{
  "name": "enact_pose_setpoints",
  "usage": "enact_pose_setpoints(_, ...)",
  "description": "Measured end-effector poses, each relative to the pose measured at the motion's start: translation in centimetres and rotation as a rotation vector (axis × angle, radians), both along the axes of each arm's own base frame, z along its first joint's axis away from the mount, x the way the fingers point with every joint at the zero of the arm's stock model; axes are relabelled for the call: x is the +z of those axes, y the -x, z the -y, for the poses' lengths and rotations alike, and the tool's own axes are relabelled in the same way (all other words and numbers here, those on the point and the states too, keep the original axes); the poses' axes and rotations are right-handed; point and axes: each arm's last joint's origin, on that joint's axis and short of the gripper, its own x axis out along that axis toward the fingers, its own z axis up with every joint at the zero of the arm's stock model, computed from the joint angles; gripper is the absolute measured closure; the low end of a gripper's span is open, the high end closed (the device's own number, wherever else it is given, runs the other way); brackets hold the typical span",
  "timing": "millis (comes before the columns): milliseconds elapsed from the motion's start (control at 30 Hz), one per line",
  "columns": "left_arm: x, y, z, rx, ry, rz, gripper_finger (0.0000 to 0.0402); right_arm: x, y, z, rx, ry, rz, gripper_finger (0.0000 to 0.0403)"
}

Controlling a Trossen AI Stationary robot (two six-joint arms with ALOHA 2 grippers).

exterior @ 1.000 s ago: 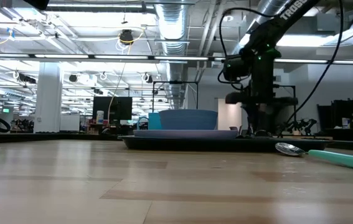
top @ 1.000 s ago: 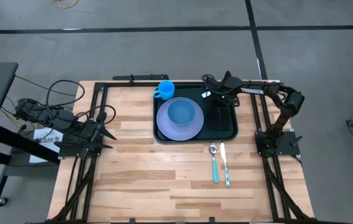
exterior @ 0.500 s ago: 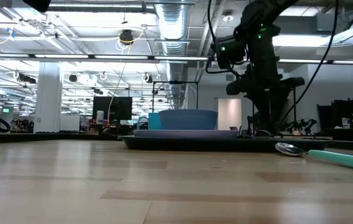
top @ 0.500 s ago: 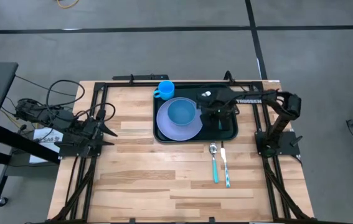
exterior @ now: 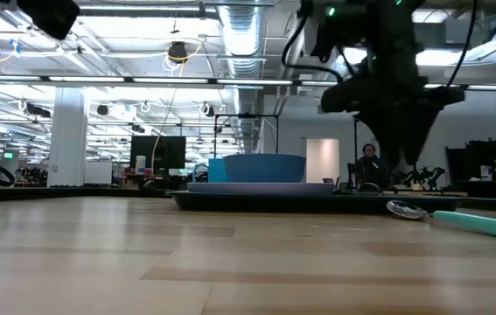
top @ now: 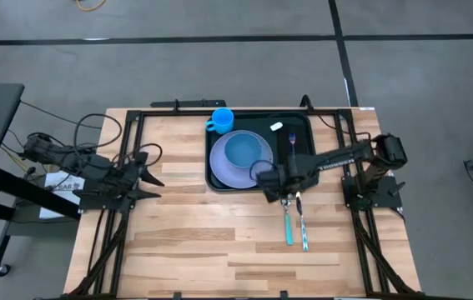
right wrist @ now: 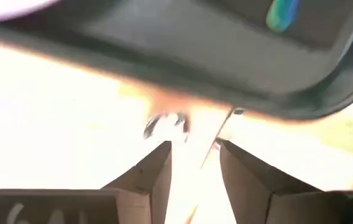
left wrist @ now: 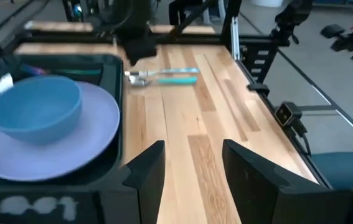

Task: Set up tray
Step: Put the blue spoon on the black napkin

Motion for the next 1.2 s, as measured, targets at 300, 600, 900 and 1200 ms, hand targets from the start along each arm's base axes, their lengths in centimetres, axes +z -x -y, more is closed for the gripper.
enact_pose_setpoints(300,-1.0,-1.0,0.6,-0.038,0.052,0.063,0.0253,0.0,-0.3,-3.9,0.044,-0.16,0.061,0.0277)
enact_pose_setpoints(600,-0.7,-0.9,1.1,-0.24,0.067,0.084,0.0253,0.0,0.2,-6.0,0.169,-0.245,0.051,0.0277)
enact_pose_setpoints(900,-0.7,-1.0,1.1,-0.235,0.014,0.104,0.0253,1.2,0.1,-8.2,0.247,-0.374,0.164,0.0277)
enact_pose_setpoints(1200,-0.7,-1.0,0.9,-0.183,-0.02,0.109,0.0253,1.9,0.0,-8.5,0.077,-0.189,0.274,0.0277)
